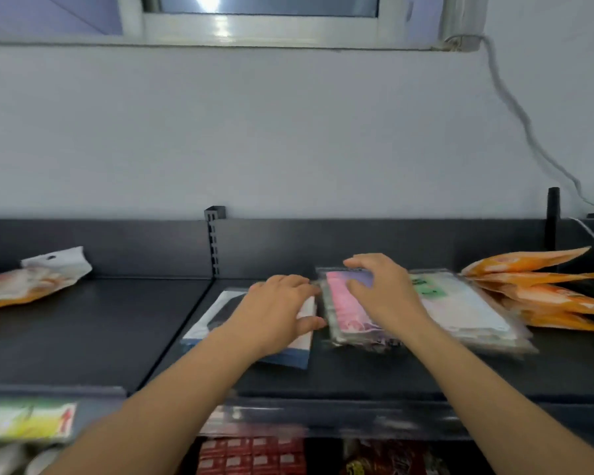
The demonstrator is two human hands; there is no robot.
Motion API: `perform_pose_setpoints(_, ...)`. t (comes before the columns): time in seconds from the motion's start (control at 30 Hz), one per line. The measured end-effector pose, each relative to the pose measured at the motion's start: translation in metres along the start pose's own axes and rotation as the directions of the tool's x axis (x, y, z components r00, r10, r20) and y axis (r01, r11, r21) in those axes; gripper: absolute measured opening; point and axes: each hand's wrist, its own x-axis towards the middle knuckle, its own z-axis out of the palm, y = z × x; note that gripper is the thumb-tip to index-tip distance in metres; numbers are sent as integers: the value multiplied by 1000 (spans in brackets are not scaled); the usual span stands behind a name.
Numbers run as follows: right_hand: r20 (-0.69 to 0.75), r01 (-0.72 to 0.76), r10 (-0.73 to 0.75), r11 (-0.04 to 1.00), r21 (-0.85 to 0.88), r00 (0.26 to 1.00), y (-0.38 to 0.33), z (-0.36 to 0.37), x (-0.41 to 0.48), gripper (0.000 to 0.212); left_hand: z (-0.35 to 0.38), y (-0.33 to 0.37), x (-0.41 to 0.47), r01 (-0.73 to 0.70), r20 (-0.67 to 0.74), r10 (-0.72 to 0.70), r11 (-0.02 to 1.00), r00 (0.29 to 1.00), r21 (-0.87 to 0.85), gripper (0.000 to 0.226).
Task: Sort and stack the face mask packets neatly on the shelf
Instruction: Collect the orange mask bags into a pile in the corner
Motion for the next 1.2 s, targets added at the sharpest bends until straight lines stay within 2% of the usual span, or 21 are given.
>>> perform_pose_setpoints(0.2, 152, 71, -81, 995, 71, 985, -118, 103, 0, 45, -43, -155, -138, 278, -10, -279, 956, 960, 96, 59)
perform_pose_setpoints(0.37, 314, 125, -137, 990, 59, 940, -225, 193, -12, 47, -80, -260, -251, 430, -42, -429, 891, 902, 149, 59)
perform_pose_setpoints(0.53, 394, 232, -221, 972, 19, 892, -305, 263, -28, 47, -109, -327, -342, 552, -66, -550, 816, 833, 171, 58)
perform_pose_setpoints(0.77, 456, 361, -311, 932, -24, 834, -388, 329, -21, 43, -136, -390, -432, 652, -97, -649, 725, 755, 220, 59)
perform_pose_setpoints(0.9, 528, 512, -407, 857, -61, 745, -421, 366, -12, 52, -135, -418, -459, 695, -112, -690, 687, 715, 211, 59)
perform_pose_setpoints(1.07, 614, 766, -542, 620, -168, 573, -445, 393, 18, 64, -132, -449, -462, 704, -89, -703, 680, 706, 207, 65)
perform_pose_setpoints(1.2, 644, 763, -499, 610, -214, 580, -460, 407, 53, 66, -132, -476, -441, 680, -88, -678, 707, 730, 194, 65)
